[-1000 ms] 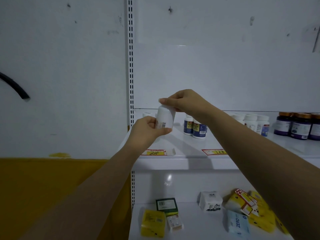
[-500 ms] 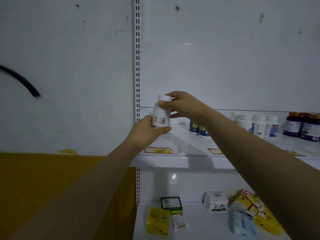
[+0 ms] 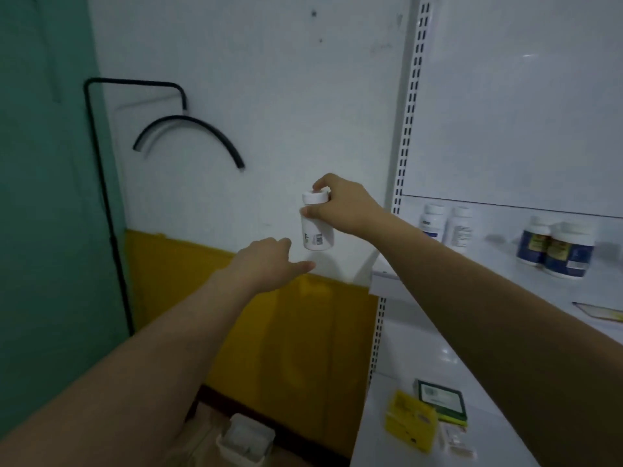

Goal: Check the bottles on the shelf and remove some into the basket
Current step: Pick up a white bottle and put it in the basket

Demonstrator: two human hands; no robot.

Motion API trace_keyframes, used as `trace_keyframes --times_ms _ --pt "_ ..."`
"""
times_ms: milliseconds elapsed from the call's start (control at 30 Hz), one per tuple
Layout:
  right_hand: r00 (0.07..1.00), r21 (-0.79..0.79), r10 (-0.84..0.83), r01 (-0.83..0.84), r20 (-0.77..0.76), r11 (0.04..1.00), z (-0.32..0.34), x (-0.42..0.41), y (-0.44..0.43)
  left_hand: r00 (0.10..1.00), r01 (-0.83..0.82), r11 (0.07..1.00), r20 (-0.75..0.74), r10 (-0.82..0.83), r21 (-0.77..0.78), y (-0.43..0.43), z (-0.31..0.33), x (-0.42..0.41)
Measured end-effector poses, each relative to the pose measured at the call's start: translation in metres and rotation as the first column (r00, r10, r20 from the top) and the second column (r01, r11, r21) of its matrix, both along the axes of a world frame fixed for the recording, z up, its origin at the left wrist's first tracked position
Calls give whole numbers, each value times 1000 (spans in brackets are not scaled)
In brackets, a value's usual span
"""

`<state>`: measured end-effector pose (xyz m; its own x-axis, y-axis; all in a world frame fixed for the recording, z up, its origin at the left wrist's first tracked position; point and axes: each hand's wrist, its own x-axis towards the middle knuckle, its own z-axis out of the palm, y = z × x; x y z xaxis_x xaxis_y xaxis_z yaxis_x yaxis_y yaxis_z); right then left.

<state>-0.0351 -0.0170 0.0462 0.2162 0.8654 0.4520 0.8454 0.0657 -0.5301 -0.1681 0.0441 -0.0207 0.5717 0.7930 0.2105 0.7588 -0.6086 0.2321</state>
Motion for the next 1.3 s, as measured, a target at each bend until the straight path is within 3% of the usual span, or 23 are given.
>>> trace_keyframes --times_ms 500,933,1300 --pt "964 -116 250 -259 -85 959 -63 -121 105 942 -330 940 -92 322 -91 58 -64 -142" --pt "976 -324 181 -211 -121 922 -184 -149 258 920 -297 952 -285 267 -68 202 -171 -176" --pt "966 -471 188 -252 -178 846 -333 -108 426 934 -294 952 -239 267 -87 353 -308 -143"
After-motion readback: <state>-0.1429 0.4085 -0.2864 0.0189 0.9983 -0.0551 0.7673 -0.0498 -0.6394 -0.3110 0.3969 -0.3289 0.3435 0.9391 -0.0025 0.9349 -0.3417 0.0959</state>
